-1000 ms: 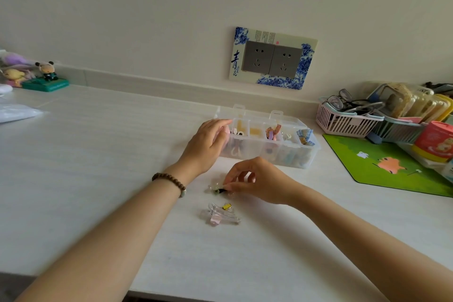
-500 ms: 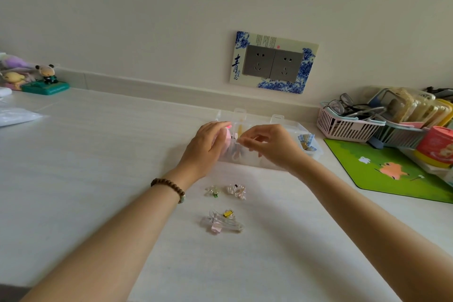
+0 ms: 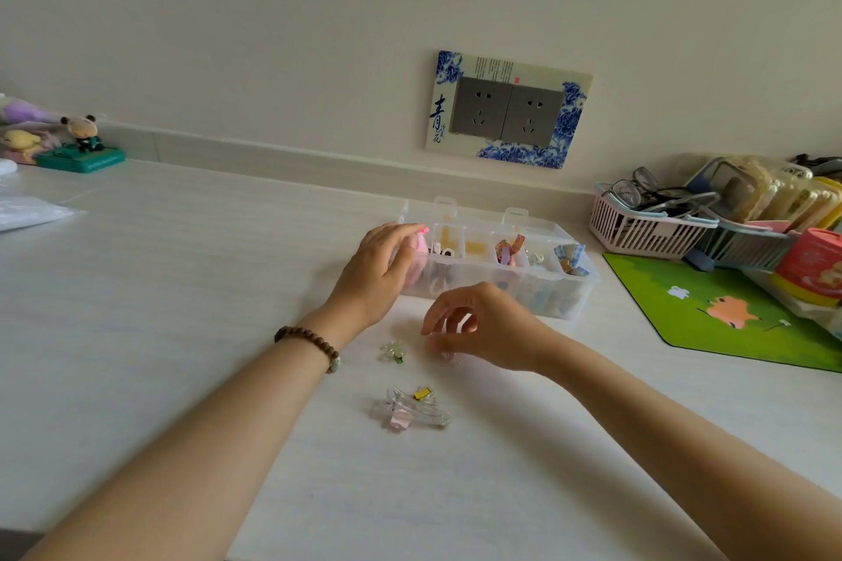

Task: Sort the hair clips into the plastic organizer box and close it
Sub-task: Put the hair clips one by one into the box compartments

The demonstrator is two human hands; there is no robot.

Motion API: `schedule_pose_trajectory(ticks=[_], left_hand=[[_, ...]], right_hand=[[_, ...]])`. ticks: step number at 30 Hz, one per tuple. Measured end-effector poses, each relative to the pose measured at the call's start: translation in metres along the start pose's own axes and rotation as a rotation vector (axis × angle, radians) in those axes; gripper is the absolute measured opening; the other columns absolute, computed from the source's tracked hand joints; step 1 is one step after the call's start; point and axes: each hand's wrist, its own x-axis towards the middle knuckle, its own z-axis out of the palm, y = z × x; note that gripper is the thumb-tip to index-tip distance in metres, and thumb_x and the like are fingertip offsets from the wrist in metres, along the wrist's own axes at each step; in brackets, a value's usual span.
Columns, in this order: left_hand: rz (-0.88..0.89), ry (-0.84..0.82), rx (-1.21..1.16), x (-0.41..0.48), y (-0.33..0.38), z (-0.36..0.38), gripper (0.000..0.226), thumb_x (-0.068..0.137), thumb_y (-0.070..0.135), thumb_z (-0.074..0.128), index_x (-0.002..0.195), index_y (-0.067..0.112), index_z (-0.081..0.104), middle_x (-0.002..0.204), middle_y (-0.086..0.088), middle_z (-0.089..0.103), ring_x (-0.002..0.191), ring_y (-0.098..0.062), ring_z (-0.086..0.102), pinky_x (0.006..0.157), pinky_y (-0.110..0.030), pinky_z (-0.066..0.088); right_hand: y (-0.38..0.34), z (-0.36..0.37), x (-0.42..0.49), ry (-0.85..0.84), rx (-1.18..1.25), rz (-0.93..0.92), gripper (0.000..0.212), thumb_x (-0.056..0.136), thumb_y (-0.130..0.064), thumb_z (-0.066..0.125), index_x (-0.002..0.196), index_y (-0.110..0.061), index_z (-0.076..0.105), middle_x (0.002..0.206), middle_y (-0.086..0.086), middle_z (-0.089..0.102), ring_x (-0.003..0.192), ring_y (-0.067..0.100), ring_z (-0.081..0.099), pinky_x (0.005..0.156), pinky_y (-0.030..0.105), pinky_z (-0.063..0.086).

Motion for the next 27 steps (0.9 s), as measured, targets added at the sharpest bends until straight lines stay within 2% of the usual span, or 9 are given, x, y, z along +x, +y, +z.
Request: schedule_pose_trajectory(ticks=[5, 9, 13, 15, 17, 20, 22, 25, 27], left_hand=[[0.03, -0.004, 0.012, 0.001, 0.0, 0.001, 0.048, 0.092, 0.043, 0.023, 0.124, 0.023, 0.053, 0.13, 0.005, 0.053, 0.127, -0.01, 0.036, 0.108, -0.034, 0.03], [0.039, -0.001, 0.017, 0.002, -0.003, 0.001, 0.053, 0.09, 0.048, 0.022, 0.123, 0.022, 0.054, 0.129, 0.006, 0.054, 0.127, -0.011, 0.037, 0.108, -0.033, 0.03], [0.043, 0.006, 0.012, 0.002, -0.003, 0.001, 0.055, 0.089, 0.049, 0.021, 0.123, 0.022, 0.055, 0.129, 0.006, 0.054, 0.128, -0.01, 0.036, 0.108, -0.029, 0.029], [0.05, 0.005, 0.015, 0.002, -0.003, 0.001, 0.053, 0.089, 0.048, 0.022, 0.122, 0.022, 0.055, 0.129, 0.006, 0.054, 0.128, -0.01, 0.036, 0.108, -0.028, 0.028], [0.049, -0.002, 0.023, 0.002, -0.003, 0.001, 0.048, 0.092, 0.043, 0.024, 0.122, 0.022, 0.054, 0.129, 0.005, 0.054, 0.128, -0.011, 0.036, 0.107, -0.028, 0.027], [0.051, 0.001, 0.037, 0.003, -0.004, 0.002, 0.05, 0.091, 0.045, 0.022, 0.123, 0.024, 0.054, 0.129, 0.005, 0.054, 0.128, -0.011, 0.036, 0.107, -0.029, 0.028], [0.05, 0.002, 0.041, 0.003, -0.005, 0.002, 0.051, 0.089, 0.046, 0.021, 0.123, 0.025, 0.053, 0.13, 0.005, 0.053, 0.128, -0.01, 0.035, 0.107, -0.028, 0.028], [0.055, 0.003, 0.039, 0.003, -0.007, 0.003, 0.052, 0.089, 0.047, 0.021, 0.123, 0.025, 0.053, 0.13, 0.006, 0.053, 0.129, -0.01, 0.035, 0.107, -0.029, 0.028], [0.058, 0.009, 0.035, 0.003, -0.007, 0.003, 0.052, 0.089, 0.047, 0.021, 0.123, 0.025, 0.053, 0.13, 0.006, 0.054, 0.128, -0.011, 0.036, 0.108, -0.031, 0.029]], right_hand=[[-0.01, -0.024, 0.015, 0.31, 0.175, -0.057, 0.006, 0.077, -0.011, 0.071, 0.082, -0.01, 0.068, 0.077, 0.001, 0.067, 0.068, 0.007, 0.06, 0.07, 0.021, 0.053], [-0.001, -0.043, 0.037, 0.541, 0.247, 0.016, 0.008, 0.079, -0.012, 0.071, 0.077, -0.017, 0.064, 0.075, -0.003, 0.067, 0.069, 0.011, 0.063, 0.069, 0.022, 0.053], [0.014, -0.044, 0.043, 0.462, 0.083, 0.098, 0.006, 0.086, -0.016, 0.064, 0.091, -0.015, 0.067, 0.087, -0.003, 0.068, 0.079, 0.014, 0.064, 0.075, 0.027, 0.053], [0.01, -0.043, 0.033, 0.511, 0.096, 0.079, 0.008, 0.086, -0.016, 0.063, 0.092, -0.013, 0.068, 0.091, -0.003, 0.068, 0.083, 0.017, 0.065, 0.077, 0.028, 0.053], [0.003, -0.042, 0.019, 0.461, 0.13, 0.03, 0.008, 0.085, -0.016, 0.064, 0.091, -0.013, 0.068, 0.09, -0.001, 0.069, 0.081, 0.017, 0.065, 0.077, 0.029, 0.053], [-0.001, -0.033, -0.005, 0.063, 0.036, -0.016, 0.014, 0.082, -0.021, 0.067, 0.096, -0.016, 0.069, 0.093, -0.008, 0.069, 0.08, 0.007, 0.065, 0.078, 0.024, 0.055], [0.006, -0.023, -0.017, -0.113, -0.079, 0.002, 0.021, 0.08, -0.028, 0.07, 0.1, -0.025, 0.069, 0.096, -0.016, 0.064, 0.081, 0.001, 0.06, 0.076, 0.018, 0.052], [0.014, -0.012, -0.025, -0.077, -0.095, 0.0, 0.022, 0.076, -0.032, 0.073, 0.098, -0.028, 0.071, 0.096, -0.01, 0.063, 0.078, 0.004, 0.055, 0.069, 0.014, 0.045], [0.016, -0.008, -0.026, -0.02, -0.048, 0.01, 0.018, 0.075, -0.03, 0.074, 0.092, -0.024, 0.073, 0.092, -0.005, 0.065, 0.078, 0.011, 0.055, 0.066, 0.017, 0.045]])
